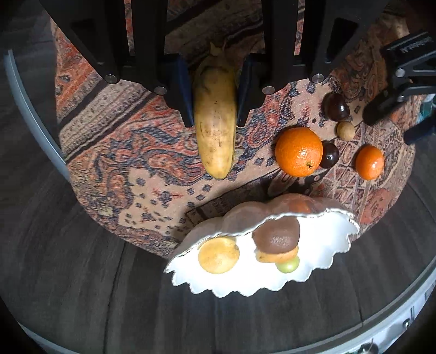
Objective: Organize fruits
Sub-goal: 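Grasp the yellow banana with the right tool while the left tool grasps a dark plum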
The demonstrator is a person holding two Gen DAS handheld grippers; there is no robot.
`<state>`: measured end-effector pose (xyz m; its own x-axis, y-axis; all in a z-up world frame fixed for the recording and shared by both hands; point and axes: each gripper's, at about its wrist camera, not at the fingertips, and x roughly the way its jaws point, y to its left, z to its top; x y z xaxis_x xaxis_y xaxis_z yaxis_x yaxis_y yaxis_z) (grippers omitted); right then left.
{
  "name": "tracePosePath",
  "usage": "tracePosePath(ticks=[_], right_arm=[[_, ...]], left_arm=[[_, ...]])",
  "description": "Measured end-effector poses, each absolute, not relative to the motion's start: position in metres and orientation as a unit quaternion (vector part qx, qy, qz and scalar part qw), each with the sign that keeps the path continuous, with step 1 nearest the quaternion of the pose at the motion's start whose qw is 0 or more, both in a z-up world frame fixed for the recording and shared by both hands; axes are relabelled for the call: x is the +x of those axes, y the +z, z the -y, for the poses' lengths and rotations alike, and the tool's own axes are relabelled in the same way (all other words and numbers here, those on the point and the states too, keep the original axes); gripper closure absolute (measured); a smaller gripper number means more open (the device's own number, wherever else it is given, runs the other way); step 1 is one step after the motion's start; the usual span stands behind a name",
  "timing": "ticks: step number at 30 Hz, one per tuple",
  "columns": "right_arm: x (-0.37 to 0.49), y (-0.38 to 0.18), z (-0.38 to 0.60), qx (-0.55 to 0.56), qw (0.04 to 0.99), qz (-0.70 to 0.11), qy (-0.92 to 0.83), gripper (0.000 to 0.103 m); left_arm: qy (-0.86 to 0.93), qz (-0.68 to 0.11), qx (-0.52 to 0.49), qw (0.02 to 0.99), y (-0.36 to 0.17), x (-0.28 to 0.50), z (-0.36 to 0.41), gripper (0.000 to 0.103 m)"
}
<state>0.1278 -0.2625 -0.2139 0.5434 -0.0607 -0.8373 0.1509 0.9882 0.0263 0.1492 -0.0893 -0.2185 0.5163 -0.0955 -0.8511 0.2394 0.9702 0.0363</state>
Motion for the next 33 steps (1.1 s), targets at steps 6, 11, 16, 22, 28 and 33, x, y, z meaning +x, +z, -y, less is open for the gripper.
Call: tracePosePath(ticks=[6, 11, 16, 22, 28, 33], right_arm=[[0.124, -0.209, 0.281, 0.063, 0.882, -0.462, -0.07, 0.072], [0.122, -0.21, 0.293, 0.08, 0.882, -0.458, -0.075, 0.072], [0.121, -0.212, 0.297, 0.09, 0.881, -0.458, -0.075, 0.072], [0.121, -0.213, 0.297, 0.094, 0.88, -0.46, -0.074, 0.072], [0.121, -0.214, 0.299, 0.099, 0.877, -0.463, -0.076, 0.072], [0.121, -0.214, 0.298, 0.097, 0.878, -0.462, -0.077, 0.072]], left_arm=[[-0.101, -0.486, 0.065, 0.866, -0.223, 0.144, 0.107, 0.023], [-0.111, -0.492, 0.073, 0.86, -0.231, 0.141, 0.121, 0.034], [-0.111, -0.505, 0.082, 0.852, -0.241, 0.145, 0.13, 0.051], [-0.115, -0.51, 0.089, 0.848, -0.245, 0.148, 0.137, 0.069], [-0.12, -0.508, 0.089, 0.848, -0.243, 0.148, 0.14, 0.075], [-0.117, -0.508, 0.087, 0.849, -0.24, 0.148, 0.138, 0.075]])
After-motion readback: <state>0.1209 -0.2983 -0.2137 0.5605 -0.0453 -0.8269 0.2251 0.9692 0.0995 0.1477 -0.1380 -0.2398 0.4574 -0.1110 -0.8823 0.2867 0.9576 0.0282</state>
